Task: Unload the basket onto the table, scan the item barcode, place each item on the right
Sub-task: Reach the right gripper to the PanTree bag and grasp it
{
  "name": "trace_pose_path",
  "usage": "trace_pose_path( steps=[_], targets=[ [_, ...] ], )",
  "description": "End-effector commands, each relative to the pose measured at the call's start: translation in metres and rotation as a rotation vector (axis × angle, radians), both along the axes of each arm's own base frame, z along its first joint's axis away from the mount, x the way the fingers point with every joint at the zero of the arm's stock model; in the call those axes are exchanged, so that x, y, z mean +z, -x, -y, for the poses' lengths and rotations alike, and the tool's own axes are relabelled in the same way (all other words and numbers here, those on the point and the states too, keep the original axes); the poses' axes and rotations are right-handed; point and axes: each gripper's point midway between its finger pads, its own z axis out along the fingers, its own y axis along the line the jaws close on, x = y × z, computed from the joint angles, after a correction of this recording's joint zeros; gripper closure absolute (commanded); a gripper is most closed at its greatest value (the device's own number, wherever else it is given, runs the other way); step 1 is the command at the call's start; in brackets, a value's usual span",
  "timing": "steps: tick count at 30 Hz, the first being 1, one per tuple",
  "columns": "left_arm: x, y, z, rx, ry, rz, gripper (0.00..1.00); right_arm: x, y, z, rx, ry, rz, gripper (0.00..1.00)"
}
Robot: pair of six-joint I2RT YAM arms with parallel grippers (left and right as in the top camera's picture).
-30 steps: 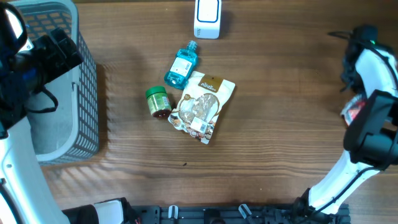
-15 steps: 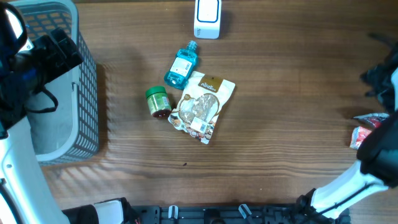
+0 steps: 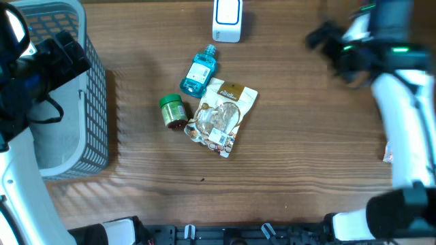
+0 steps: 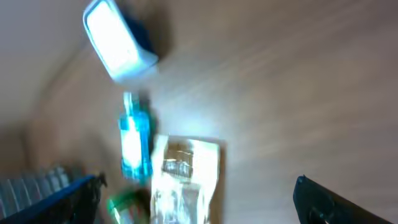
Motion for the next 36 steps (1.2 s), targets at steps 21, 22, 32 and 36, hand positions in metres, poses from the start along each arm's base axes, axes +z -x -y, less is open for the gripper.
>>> trace_pose_path(
  steps=[21, 22, 32, 36],
  targets=[
    [0.002, -0.001, -0.002, 0.006, 0.003, 0.008, 0.00, -0.217, 0.124, -0.167, -0.011, -0.571, -0.237, 0.00],
    [0.002, -0.001, -0.002, 0.006, 0.003, 0.008, 0.00, -0.224, 0.123, -0.173, -0.011, -0.583, -0.245, 0.00],
    [0.002, -0.001, -0.002, 0.006, 0.003, 0.008, 0.00, -0.264, 0.095, -0.182, -0.023, -0.515, -0.195, 0.12],
    [0.002, -0.001, -0.002, 0.006, 0.003, 0.008, 0.00, -0.265, 0.093, -0.181, -0.027, -0.503, -0.184, 0.69]
  ],
)
